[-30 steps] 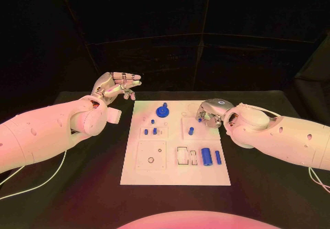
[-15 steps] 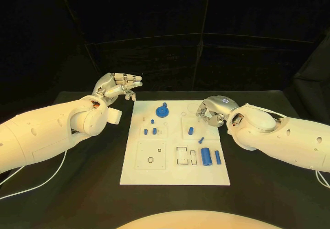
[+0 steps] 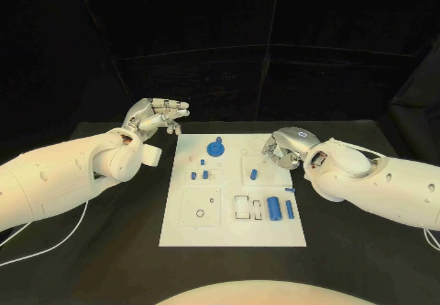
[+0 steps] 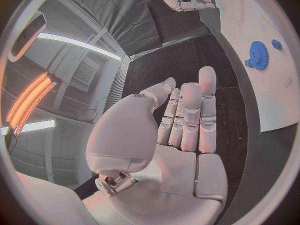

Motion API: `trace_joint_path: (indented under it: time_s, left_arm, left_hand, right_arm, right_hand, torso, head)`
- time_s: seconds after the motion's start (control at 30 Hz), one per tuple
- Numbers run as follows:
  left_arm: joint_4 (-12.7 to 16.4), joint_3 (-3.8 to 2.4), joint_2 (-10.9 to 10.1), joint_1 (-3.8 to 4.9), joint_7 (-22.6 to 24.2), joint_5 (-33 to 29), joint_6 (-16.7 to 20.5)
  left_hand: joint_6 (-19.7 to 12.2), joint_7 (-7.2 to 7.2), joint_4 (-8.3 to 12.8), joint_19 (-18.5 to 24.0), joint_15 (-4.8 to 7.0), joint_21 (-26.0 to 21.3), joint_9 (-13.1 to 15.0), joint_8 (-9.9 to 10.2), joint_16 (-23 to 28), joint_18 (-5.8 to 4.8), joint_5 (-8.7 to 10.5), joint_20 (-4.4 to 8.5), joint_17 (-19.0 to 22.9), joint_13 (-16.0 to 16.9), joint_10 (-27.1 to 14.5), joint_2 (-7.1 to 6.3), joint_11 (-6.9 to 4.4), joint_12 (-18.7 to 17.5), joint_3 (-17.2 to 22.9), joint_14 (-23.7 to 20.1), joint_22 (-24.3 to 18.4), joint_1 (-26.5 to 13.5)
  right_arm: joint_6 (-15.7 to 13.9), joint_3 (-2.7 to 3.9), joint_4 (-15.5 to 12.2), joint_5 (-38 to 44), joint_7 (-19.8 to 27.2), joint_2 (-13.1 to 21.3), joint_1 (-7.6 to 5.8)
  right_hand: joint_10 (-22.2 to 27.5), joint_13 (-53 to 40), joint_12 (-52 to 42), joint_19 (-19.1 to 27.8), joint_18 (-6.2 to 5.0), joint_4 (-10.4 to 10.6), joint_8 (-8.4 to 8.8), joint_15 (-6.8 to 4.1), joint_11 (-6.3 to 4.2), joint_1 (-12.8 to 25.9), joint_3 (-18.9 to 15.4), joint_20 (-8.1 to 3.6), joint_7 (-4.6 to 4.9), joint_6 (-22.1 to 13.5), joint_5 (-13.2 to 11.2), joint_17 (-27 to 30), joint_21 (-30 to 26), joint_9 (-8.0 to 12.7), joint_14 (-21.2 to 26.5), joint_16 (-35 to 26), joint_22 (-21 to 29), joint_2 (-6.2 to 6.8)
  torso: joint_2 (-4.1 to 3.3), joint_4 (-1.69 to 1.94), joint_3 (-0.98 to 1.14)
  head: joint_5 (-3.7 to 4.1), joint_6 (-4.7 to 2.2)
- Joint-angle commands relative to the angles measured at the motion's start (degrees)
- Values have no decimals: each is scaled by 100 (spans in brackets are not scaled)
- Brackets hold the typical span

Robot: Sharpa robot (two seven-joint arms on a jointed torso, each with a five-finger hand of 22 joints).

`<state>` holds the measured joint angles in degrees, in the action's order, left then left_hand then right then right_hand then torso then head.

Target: Assemble the parts on the task board

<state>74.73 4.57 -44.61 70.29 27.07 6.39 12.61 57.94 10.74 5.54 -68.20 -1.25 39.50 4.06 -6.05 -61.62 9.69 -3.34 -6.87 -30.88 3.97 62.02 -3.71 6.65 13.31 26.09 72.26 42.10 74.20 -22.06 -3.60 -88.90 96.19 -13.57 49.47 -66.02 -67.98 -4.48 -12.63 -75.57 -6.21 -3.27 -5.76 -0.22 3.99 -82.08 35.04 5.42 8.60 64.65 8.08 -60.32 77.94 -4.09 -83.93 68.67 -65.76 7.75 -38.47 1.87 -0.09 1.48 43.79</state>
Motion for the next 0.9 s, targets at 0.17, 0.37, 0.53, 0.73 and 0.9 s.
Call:
trace_joint_path:
  time_s: [0.17, 0.37, 0.53, 0.73, 0.9]
  left_arm:
    - [-11, -5, 12, 9, 7, -30, -76]
    - [-18, -5, 12, 9, 7, -30, -73]
    - [-19, -5, 22, 9, 5, -30, -79]
    - [-18, -5, 24, 9, 4, -30, -77]
    - [5, -5, 13, 9, 1, -30, -77]
  left_hand:
    - [-41, 13, -4, 33, -11, -37, -4, -29, 29, 79, 4, -15, 4, 5, -42, -35, -15, 34, -25, -38, -8, -42]
    - [-44, 12, -2, 37, -12, -46, -4, -33, 37, 80, 3, -16, 18, 5, -46, -34, -15, 42, -31, -48, -14, -35]
    - [-45, 12, 3, 39, -12, -52, -3, -36, 41, 80, 3, -16, 27, 6, -48, -33, -16, 47, -33, -53, -18, -28]
    - [-45, 12, 3, 39, -12, -52, -3, -36, 41, 80, 3, -16, 27, 6, -48, -33, -16, 47, -33, -53, -18, -28]
    - [-45, 12, 3, 39, -12, -52, -3, -36, 41, 80, 3, -16, 27, 6, -48, -33, -16, 47, -33, -53, -18, -28]
  right_arm:
    - [112, 5, -75, -67, -59, 22, -12]
    - [155, 5, -150, -103, -82, 96, -13]
    - [162, 4, -202, -173, -121, 182, -13]
    - [48, 3, -343, -386, -142, 346, -13]
    - [-271, 0, -593, -707, -119, 599, -12]
  right_hand:
    - [20, 9, 38, -27, 92, -18, 26, -31, 40, 66, -23, 11, 2, 14, -37, 10, 17, 4, -129, 12, 1, -11]
    - [25, 11, 42, -24, 92, -16, 31, -30, 41, 82, -30, 12, 3, 9, -44, 11, 16, 5, -129, 14, 3, -8]
    - [35, 15, 50, -21, 92, -6, 40, -28, 44, 119, -46, 15, 5, 0, -60, 14, 15, 7, -127, 15, 4, -5]
    - [91, 31, 87, -13, 91, 46, 80, -12, 57, 247, -104, 30, 18, -55, -143, 19, 7, 15, -125, 27, 12, 22]
    - [128, 44, 120, -13, 92, 216, 123, 6, 65, 517, -322, 53, 18, -113, -455, 24, -6, 17, -126, 48, 19, 141]
  torso:
    - [-6, 2, 6]
    - [-7, -11, 5]
    - [-3, 4, 2]
    - [-2, -1, 4]
    - [-6, -1, 0]
  head:
    - [9, 1]
    - [22, 0]
    - [61, 3]
    - [78, -2]
    - [118, -5]
